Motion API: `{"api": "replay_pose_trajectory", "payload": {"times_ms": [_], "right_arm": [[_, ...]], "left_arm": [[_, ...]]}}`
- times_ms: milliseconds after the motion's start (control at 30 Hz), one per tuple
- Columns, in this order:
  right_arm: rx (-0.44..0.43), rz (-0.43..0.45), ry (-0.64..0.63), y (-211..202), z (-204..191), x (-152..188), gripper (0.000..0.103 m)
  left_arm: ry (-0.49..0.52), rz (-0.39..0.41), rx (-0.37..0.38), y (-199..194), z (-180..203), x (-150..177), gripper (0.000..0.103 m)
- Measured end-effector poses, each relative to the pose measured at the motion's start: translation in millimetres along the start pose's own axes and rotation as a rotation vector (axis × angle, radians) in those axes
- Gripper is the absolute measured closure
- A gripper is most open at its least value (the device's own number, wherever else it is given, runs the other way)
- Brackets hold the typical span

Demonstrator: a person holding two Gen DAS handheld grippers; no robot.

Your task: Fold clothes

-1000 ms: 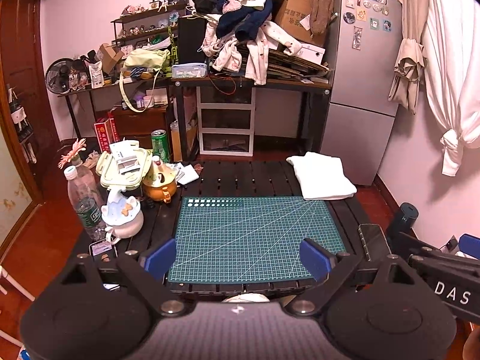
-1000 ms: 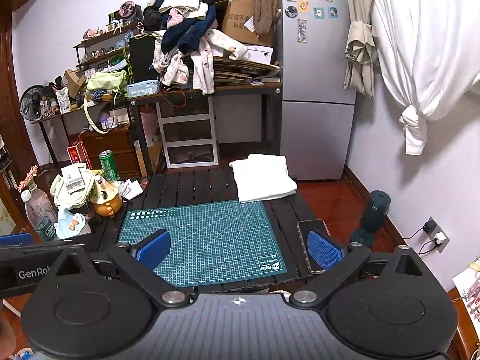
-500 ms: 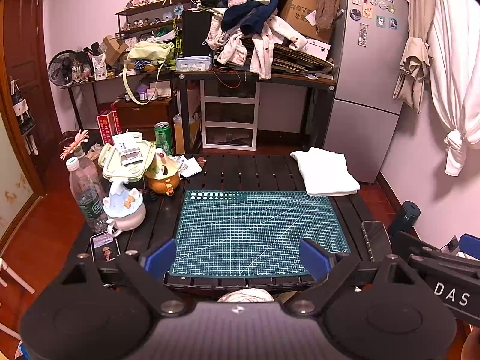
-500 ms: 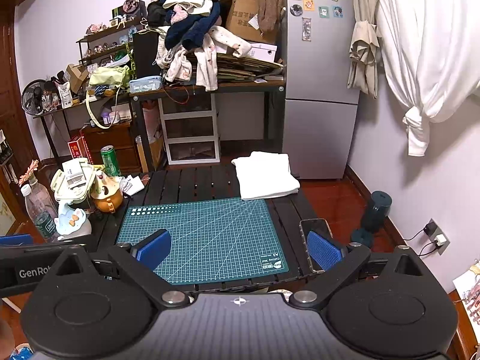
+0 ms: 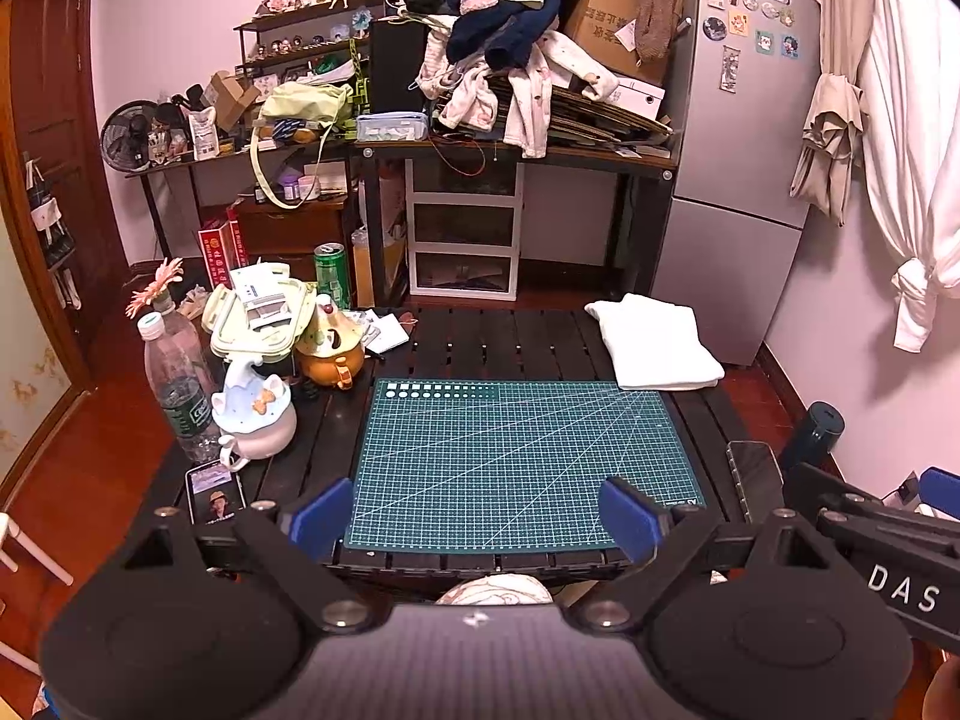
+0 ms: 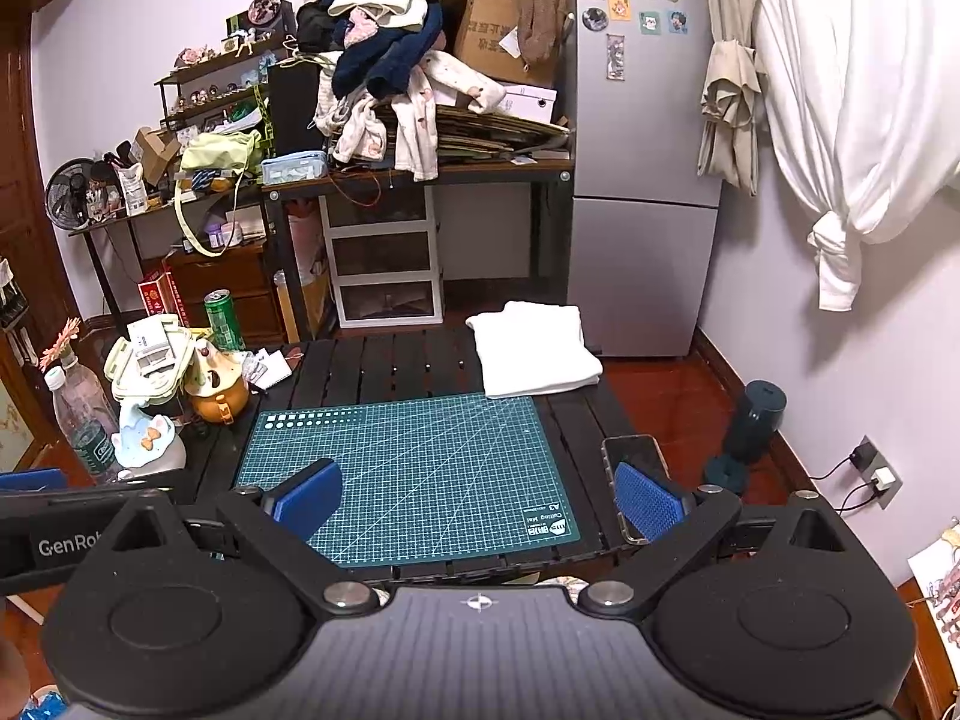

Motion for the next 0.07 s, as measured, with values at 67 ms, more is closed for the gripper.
{"api": "replay_pose_trajectory", "payload": {"times_ms": [67], "right_arm": [[-0.001, 0.0, 0.0, -0.7, -0.2, 0.6, 0.005]], "left_arm": [[-0.001, -0.001, 0.0, -0.7, 1.2, -0.4, 0.014]]}}
Point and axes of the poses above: each gripper's, at about its wrist camera, not at the fingertips, and y roughly the way its jaws point, z to its right, x to its underside, the point moved 5 cm from there along y, roughly the way its jaws point, and after that the axes turned 4 degrees about z, right-handed, at the moved point
